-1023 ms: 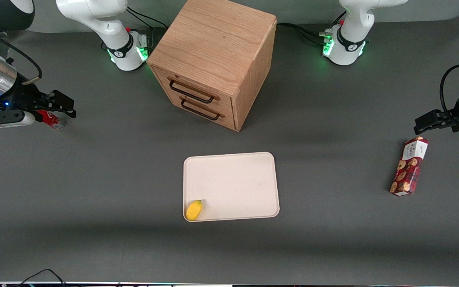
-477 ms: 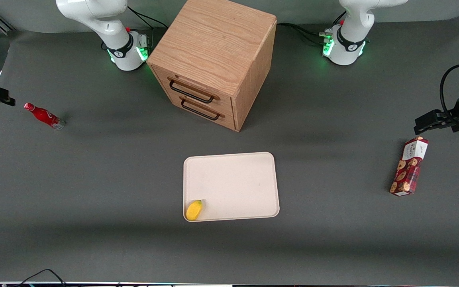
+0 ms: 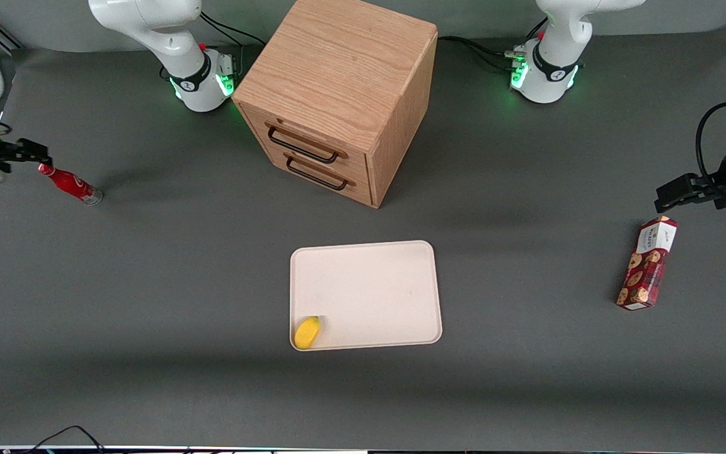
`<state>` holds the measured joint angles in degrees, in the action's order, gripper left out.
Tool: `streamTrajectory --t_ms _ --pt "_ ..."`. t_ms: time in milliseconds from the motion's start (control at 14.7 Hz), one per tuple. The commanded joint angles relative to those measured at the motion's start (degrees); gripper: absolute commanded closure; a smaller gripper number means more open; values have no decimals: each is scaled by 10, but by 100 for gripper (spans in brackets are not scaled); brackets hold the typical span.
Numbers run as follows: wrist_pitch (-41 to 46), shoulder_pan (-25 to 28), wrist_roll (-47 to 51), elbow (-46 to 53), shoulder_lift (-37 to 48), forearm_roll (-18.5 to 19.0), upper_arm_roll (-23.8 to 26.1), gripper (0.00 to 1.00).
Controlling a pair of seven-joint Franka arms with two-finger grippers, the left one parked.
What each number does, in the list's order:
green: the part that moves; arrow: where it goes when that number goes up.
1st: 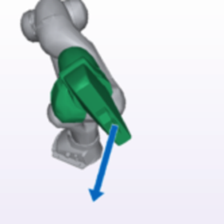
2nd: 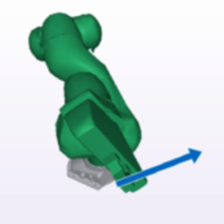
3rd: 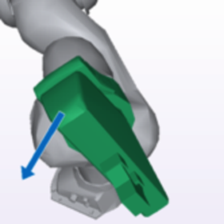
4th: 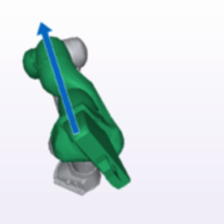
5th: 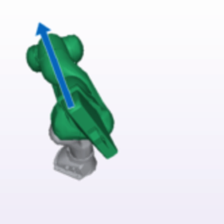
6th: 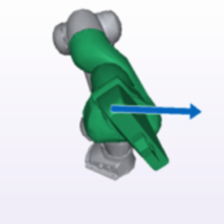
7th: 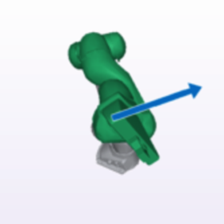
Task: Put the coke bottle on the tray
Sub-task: 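Align the open right gripper over the bottle neck and close it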
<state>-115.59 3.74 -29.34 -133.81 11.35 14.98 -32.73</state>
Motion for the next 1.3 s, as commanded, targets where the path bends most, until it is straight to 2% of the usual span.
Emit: streamTrajectory --t_ms 0,136,273,545,750,955,1227 --pt "-59 -1 -38 -66 42 35 -37 0" --pt "-82 -1 -64 -77 38 38 -63 0" --pt "-91 -1 -66 -82 37 57 -67 0" --pt "-132 -10 -106 -100 35 69 -73 0" --pt "-154 -11 -130 -101 31 81 -77 8" --pt "-161 -17 -145 -103 27 81 -81 23" --pt "-172 -17 -165 -109 27 81 -89 65"
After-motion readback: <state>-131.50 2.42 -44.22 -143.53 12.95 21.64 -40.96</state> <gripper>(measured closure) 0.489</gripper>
